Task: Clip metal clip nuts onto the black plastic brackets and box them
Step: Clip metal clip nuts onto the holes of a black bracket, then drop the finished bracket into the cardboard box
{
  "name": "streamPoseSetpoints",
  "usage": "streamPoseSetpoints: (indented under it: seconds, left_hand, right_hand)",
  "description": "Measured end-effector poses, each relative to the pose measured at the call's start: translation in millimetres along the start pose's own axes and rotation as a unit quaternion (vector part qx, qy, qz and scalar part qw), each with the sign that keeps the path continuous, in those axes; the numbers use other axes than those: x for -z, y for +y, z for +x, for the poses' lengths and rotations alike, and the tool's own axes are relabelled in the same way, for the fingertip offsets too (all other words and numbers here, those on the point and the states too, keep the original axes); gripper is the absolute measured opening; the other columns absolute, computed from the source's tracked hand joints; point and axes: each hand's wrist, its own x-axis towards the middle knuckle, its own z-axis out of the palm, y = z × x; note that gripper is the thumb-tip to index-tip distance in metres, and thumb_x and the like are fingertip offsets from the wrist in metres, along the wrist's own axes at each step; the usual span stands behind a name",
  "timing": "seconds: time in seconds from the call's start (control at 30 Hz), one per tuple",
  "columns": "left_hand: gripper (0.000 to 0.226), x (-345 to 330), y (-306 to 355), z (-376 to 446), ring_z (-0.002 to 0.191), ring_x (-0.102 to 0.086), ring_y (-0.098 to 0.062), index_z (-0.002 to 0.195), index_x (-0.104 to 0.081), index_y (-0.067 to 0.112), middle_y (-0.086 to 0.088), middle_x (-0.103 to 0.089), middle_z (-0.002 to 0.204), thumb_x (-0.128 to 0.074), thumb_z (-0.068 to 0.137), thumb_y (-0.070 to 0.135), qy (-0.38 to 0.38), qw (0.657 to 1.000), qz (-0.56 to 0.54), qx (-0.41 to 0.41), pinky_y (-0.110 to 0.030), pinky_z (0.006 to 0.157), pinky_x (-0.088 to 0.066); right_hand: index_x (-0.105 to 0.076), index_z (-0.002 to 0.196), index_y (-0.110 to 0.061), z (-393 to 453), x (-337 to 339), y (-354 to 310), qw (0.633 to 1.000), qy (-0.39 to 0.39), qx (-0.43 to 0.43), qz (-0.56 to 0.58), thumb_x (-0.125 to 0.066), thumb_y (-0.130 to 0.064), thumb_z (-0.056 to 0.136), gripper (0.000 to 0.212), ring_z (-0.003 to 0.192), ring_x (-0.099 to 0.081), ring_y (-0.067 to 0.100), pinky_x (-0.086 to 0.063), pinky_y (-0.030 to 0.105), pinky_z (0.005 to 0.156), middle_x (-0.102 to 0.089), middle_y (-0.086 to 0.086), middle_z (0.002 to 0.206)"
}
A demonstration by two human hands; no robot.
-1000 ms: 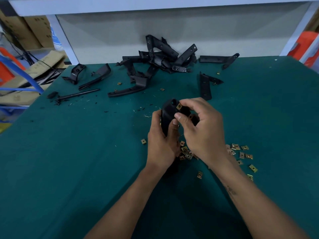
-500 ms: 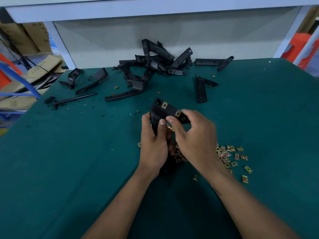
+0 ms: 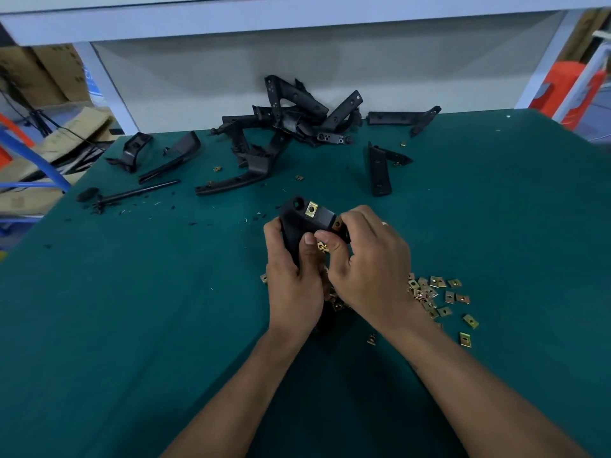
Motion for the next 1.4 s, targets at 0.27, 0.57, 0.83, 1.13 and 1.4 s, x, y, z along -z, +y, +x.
streamPoseSetpoints:
  seconds: [0.27,0.57,0.83,1.13,1.4]
  left_hand:
    - [0.005,-2,4,4,0.068,-0.048,-0.034,0.111,-0.048,0.023,-0.027,-0.053,0.090,-0.046,0.108,0.028,0.006,0.994,-0.063,0.089,-0.049,0.057,-0.048]
    - [0.004,-7,1,2,0.072,-0.054,-0.013,0.110,-0.049,0.022,0.002,-0.057,0.087,-0.045,0.108,0.021,0.005,0.997,-0.024,0.073,-0.033,0.062,-0.052]
    - [0.009,0,10,3,0.047,-0.041,-0.024,0.106,-0.049,0.014,-0.009,-0.050,0.065,-0.045,0.110,0.021,-0.061,0.987,-0.078,0.126,-0.033,0.041,-0.043]
    - [0.031,-52,58,-26,0.090,-0.073,-0.026,0.123,-0.054,0.009,-0.011,-0.077,0.105,-0.040,0.110,0.034,-0.073,0.939,-0.236,0.240,-0.036,0.075,-0.060]
    - [0.013,-179,110,-128,0.093,-0.075,-0.022,0.118,-0.055,0.017,-0.004,-0.077,0.103,-0.051,0.106,0.018,-0.392,0.883,-0.171,0.194,-0.034,0.076,-0.057]
  right_hand:
    - [-0.064,0.111,-0.008,9,3,1,0.990,-0.088,-0.072,0.087,-0.060,-0.041,0.102,0.035,0.083,-0.063,0.026,-0.051,0.040,0.065,-0.066,0.002,0.100]
    - [-0.058,0.088,-0.012,9,2,7,0.992,-0.098,-0.063,0.041,-0.059,-0.037,0.101,0.028,0.071,-0.049,0.020,-0.031,0.031,0.058,-0.057,-0.003,0.082]
    - [-0.055,0.081,-0.018,14,25,23,0.987,-0.156,-0.024,0.037,-0.055,-0.055,0.099,0.041,0.066,-0.051,0.017,-0.040,0.035,0.053,-0.055,-0.007,0.072]
    - [-0.063,0.089,-0.015,-77,119,5,0.869,-0.198,-0.334,0.306,-0.057,-0.053,0.098,0.039,0.054,-0.064,0.026,-0.049,0.047,0.050,-0.065,0.006,0.065]
    - [-0.060,0.098,-0.008,-145,219,34,0.743,0.059,-0.493,0.449,-0.053,-0.015,0.106,0.012,0.034,-0.048,0.013,-0.032,0.016,0.031,-0.059,0.011,0.061]
